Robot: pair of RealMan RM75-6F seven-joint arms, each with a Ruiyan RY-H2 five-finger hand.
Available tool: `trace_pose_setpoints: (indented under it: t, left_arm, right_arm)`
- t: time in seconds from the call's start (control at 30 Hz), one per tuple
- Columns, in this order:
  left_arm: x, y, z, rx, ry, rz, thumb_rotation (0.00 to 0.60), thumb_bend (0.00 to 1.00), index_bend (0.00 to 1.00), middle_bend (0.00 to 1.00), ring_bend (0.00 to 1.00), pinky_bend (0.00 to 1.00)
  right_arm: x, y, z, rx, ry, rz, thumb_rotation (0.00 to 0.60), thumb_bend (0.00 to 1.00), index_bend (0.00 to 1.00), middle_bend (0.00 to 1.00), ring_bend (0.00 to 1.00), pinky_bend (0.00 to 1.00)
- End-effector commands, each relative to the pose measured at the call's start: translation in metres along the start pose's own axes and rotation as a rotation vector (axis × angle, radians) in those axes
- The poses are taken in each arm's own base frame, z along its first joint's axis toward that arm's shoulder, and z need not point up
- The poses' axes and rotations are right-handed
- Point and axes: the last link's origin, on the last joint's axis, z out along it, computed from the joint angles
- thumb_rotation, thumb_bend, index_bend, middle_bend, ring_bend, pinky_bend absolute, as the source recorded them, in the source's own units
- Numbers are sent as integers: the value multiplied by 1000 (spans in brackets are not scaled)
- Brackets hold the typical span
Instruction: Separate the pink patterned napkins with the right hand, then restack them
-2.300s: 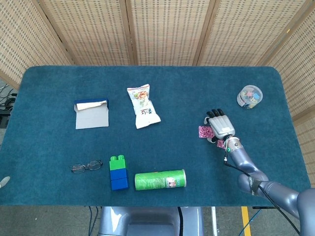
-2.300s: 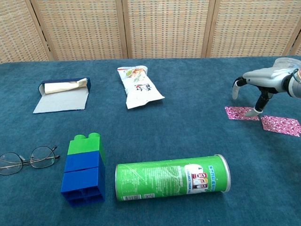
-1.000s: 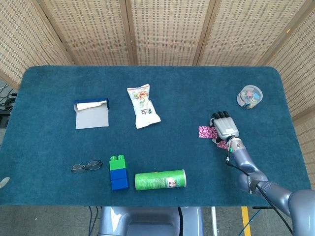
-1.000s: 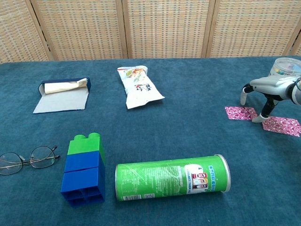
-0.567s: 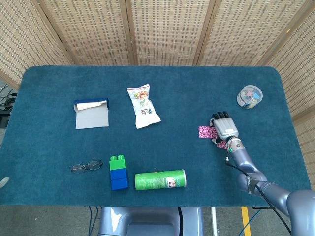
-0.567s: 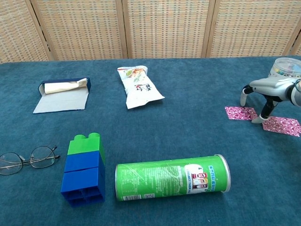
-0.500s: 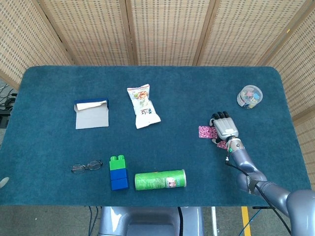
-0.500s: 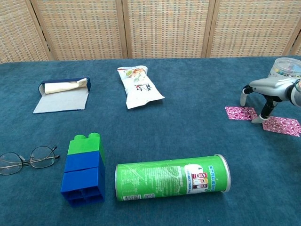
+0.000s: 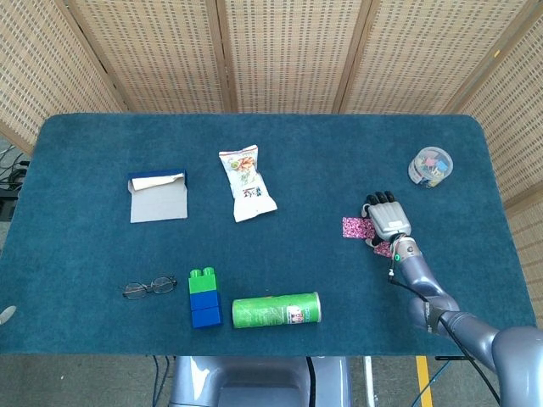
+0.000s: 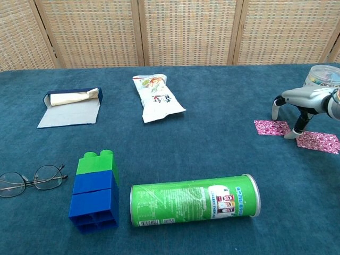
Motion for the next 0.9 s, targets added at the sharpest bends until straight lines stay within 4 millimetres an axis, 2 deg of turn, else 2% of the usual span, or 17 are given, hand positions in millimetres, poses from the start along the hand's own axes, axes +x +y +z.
trace_pose_setpoints:
  t: [0.03, 0.33, 0.53, 0.9]
  left_arm:
    - [0, 0, 0, 0, 1, 0, 600, 48, 103, 0, 0, 0]
    - [0, 1, 0, -1, 0, 2, 600, 48, 103, 0, 0, 0]
    - [0, 1, 0, -2, 1, 3, 600, 48, 103, 0, 0, 0]
    - [0, 0, 0, 0, -1, 2, 600, 48, 100, 0, 0, 0]
  right_arm:
    - [0, 0, 0, -1, 0, 1, 600, 260, 365, 144, 0, 0]
    - [-2, 2, -2, -2, 2, 4, 600, 260, 389, 152, 0, 0]
    - [-3, 1, -2, -2, 1, 6, 600, 333, 408, 160, 0, 0]
    - [-1, 0, -1, 2, 6, 4, 600, 363, 429, 166, 0, 0]
